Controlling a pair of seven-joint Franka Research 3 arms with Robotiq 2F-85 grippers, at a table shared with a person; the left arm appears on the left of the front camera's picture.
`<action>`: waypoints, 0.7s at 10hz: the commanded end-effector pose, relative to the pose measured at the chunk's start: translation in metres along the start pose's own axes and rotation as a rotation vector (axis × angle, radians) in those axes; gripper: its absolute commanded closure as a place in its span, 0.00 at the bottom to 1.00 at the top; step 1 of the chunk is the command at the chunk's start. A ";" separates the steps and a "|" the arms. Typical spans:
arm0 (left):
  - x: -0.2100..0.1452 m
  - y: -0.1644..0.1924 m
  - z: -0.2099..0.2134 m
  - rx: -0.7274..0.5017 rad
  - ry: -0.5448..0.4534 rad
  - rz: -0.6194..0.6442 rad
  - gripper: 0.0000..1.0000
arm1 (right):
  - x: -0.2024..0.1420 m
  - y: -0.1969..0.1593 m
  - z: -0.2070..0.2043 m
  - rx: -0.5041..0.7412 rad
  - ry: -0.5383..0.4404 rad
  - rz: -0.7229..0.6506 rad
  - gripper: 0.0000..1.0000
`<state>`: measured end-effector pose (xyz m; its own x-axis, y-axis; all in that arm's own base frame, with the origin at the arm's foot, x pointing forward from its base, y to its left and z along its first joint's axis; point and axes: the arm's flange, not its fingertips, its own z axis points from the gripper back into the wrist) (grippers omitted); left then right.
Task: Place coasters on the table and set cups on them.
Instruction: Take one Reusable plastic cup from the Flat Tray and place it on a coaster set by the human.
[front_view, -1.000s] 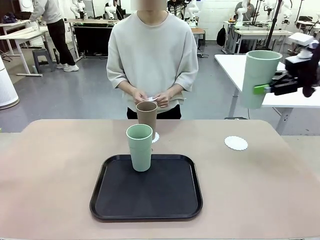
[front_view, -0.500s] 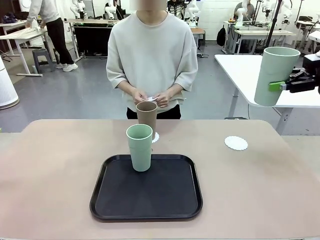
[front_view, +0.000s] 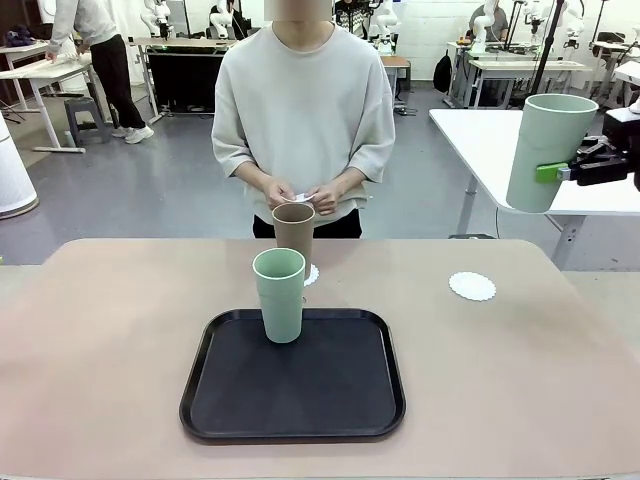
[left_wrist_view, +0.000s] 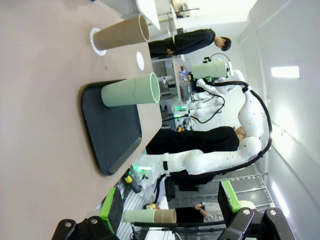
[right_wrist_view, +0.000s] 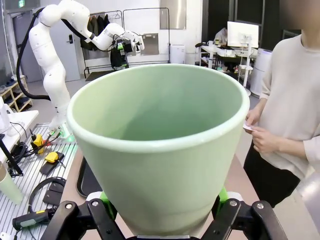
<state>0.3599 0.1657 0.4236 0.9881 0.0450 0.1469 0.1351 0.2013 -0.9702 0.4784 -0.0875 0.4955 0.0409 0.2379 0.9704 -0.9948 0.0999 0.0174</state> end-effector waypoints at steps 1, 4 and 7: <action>0.000 -0.002 0.002 0.002 -0.004 0.002 0.00 | -0.021 -0.021 -0.002 0.050 0.005 -0.011 0.16; 0.000 -0.002 0.002 0.002 -0.004 0.002 0.00 | -0.066 -0.055 -0.013 0.104 -0.003 0.044 0.16; 0.000 -0.002 0.002 0.002 -0.004 0.002 0.00 | -0.112 -0.078 -0.022 0.125 -0.011 0.021 0.16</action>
<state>0.3599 0.1657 0.4237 0.9881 0.0449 0.1470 0.1352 0.2014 -0.9701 0.5454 -0.0953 0.3805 0.0321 0.2310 0.9724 -0.9995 0.0052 0.0317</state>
